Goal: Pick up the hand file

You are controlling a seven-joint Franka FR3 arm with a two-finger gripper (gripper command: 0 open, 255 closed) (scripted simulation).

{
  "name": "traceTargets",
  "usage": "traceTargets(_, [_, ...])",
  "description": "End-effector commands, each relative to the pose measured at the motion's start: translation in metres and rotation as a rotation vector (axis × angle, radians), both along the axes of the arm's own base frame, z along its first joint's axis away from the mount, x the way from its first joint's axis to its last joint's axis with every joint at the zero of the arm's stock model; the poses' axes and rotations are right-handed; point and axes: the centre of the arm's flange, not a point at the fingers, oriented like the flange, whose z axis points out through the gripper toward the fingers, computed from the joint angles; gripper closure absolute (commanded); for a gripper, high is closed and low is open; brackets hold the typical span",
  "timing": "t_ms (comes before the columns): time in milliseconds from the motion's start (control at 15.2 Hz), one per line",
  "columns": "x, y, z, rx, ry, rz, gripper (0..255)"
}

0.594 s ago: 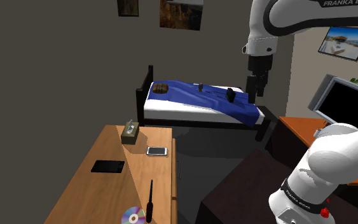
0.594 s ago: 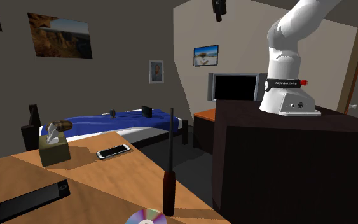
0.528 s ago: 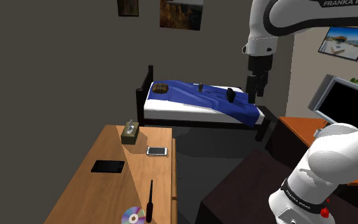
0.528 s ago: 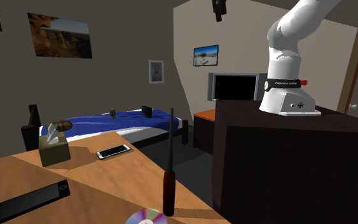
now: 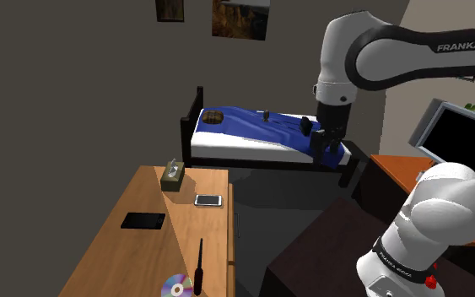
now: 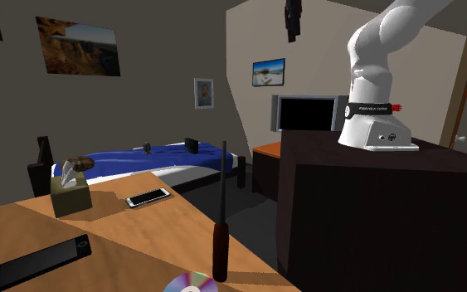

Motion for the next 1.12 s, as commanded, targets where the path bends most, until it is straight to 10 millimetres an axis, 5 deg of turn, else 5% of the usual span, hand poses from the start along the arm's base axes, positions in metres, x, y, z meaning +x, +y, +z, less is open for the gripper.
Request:
traceTargets(0, [-0.005, 0.019, -0.018, -0.009, -0.024, -0.030, 0])
traceTargets(1056, [-0.008, 0.176, -0.167, -0.085, -0.199, -0.243, 0])
